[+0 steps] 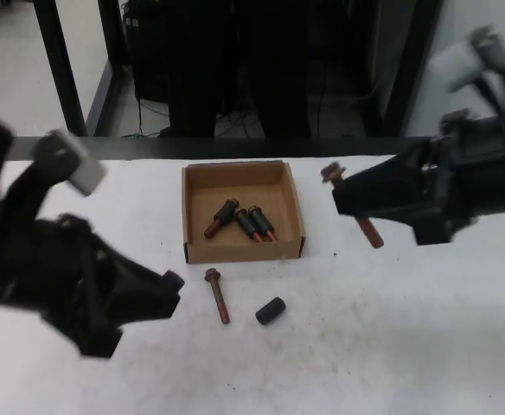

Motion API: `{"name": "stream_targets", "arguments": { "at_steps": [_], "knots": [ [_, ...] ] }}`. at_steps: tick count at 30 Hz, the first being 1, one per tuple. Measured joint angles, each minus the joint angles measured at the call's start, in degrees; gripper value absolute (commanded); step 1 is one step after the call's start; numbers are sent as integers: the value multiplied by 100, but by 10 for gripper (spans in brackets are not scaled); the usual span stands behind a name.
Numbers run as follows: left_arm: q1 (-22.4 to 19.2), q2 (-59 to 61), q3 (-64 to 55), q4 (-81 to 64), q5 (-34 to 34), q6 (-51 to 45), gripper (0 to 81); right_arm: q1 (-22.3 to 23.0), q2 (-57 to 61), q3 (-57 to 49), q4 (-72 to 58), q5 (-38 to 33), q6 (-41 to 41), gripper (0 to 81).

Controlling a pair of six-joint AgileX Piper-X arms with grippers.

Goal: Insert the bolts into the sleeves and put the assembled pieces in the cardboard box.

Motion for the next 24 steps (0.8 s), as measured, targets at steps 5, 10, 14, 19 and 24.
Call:
{"name": "stream_targets", "arguments": {
  "at_steps": [5, 10, 14, 19, 24],
  "knots": [
    [0, -2005, 1009, -964, 125, -1364, 8, 356, -478, 307, -608, 120, 641, 2],
    [-16, -2980, 1570, -1528, 171, -2421, 8, 955, -549, 454, -1075, 416, 983, 2],
    [-214, -3366, 2044, -2122, 171, -2935, 8, 1524, -481, 573, -1514, 867, 1114, 2],
    [-1041, -3438, 2942, -4182, 23, -3883, 8, 2171, -258, 641, -1888, 1325, 1243, 2],
    [-1632, -3423, 3403, -5073, -860, -4725, 8, 2322, -76, 797, -2358, 1616, 1490, 2]
  ]
}}
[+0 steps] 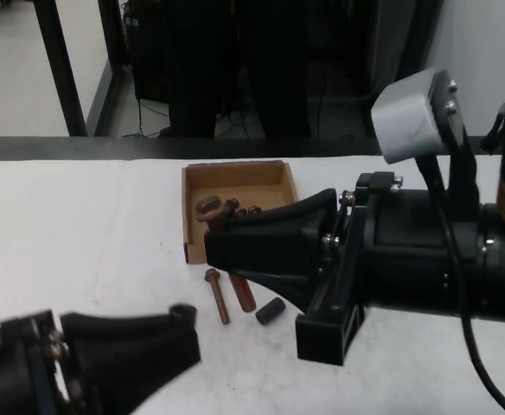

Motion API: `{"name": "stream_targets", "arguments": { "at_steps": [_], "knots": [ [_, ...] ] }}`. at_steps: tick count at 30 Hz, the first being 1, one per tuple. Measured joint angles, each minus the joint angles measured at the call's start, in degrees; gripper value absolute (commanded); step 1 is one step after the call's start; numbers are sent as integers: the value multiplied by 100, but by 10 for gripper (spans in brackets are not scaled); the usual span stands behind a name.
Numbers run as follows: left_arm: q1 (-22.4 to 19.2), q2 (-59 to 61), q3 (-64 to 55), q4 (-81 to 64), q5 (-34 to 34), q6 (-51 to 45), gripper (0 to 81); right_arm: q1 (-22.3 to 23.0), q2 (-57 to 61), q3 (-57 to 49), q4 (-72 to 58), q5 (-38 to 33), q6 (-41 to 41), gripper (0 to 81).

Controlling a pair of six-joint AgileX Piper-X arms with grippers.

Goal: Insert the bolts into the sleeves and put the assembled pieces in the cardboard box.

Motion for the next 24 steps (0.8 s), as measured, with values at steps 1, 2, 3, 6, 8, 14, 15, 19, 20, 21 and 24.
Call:
{"name": "stream_targets", "arguments": {
  "at_steps": [1, 2, 3, 6, 8, 14, 15, 19, 20, 21, 24],
  "knots": [
    [-122, 24, 59, -93, -95, -79, 8, 0, 24, 25, -70, 20, 28, 2],
    [-207, 49, 93, -141, -194, -125, 8, -30, 63, 46, -231, 55, 64, 2],
    [-296, 93, 109, -180, -224, -97, 8, -44, 84, 43, -291, 60, 71, 2],
    [-438, 297, 110, -259, -283, 161, 8, -113, 191, 43, -399, 57, 47, 2],
    [-447, 426, 122, -258, -291, 322, 8, -180, 326, 43, -461, 57, -71, 2],
    [-446, 1425, 122, -668, -320, 1033, 8, -469, 1025, 129, -1162, -196, -219, 2],
    [-460, 1835, 122, -812, -330, 1058, 8, -498, 1101, 137, -1194, -218, -183, 2],
    [-446, 2696, 135, -2089, -391, 731, 8, -633, 1258, 585, -2569, -328, 337, 2],
    [-446, 2895, 135, -2374, -389, 578, 8, -652, 1258, 656, -2770, -355, 468, 2],
    [-446, 3041, 135, -2578, -410, 446, 8, -665, 1258, 718, -2922, -383, 571, 2],
    [-446, 3450, 135, -3096, -536, 43, 8, -681, 1258, 823, -3227, -435, 818, 2]
  ]
}}
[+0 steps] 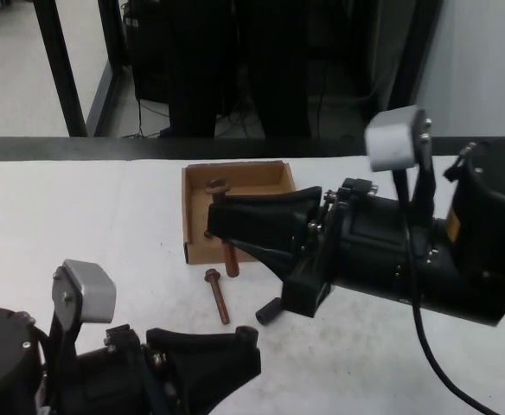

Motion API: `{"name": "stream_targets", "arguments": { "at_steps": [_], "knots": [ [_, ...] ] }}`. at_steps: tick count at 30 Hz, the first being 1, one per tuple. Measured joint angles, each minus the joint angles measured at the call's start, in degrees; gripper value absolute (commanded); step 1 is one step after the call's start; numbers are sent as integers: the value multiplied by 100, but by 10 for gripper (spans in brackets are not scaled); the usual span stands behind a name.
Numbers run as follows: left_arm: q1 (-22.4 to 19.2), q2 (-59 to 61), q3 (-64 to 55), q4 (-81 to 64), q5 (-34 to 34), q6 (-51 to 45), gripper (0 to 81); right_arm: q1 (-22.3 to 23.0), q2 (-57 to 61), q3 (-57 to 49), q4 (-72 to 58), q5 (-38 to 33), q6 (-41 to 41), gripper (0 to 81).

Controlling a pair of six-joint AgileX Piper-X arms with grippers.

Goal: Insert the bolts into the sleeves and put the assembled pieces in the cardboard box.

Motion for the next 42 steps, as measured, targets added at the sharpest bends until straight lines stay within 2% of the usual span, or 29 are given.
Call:
{"name": "stream_targets", "arguments": {
  "at_steps": [5, 18, 28, 42],
  "knots": [
    [0, 207, 0, -554, -238, -313, 8, -9, -58, 24, -93, -281, 129, 2],
    [0, 207, 0, -1147, -341, -674, 8, -9, -378, 33, 571, -340, 18, 2],
    [0, 207, 0, -1273, -58, -921, 8, -9, -381, 33, 702, -347, 18, 2],
    [0, 207, 0, -1333, 63, -677, 8, -9, -406, 33, 702, -362, -26, 2]
  ]
}}
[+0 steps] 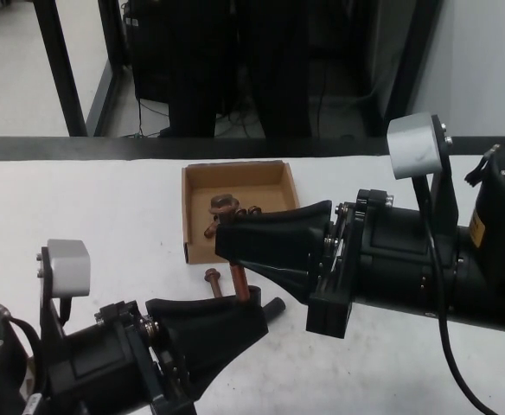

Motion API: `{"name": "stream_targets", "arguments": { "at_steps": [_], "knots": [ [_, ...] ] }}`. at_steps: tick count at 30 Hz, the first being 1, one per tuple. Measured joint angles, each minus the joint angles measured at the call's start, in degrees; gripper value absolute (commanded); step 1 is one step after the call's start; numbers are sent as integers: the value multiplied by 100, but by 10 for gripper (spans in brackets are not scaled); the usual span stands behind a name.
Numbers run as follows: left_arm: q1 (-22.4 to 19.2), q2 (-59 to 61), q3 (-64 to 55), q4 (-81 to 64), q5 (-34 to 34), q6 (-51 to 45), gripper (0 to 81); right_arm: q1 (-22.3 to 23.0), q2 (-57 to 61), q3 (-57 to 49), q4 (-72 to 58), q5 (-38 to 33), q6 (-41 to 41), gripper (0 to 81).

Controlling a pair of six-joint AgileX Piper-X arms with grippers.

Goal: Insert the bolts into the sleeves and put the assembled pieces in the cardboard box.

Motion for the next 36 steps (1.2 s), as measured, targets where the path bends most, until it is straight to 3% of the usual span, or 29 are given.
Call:
{"name": "stream_targets", "arguments": {
  "at_steps": [36],
  "knots": [
    [9, 0, 0, -291, 29, 875, 8, -179, 0, -90, -15, 95, -155, 2]
  ]
}}
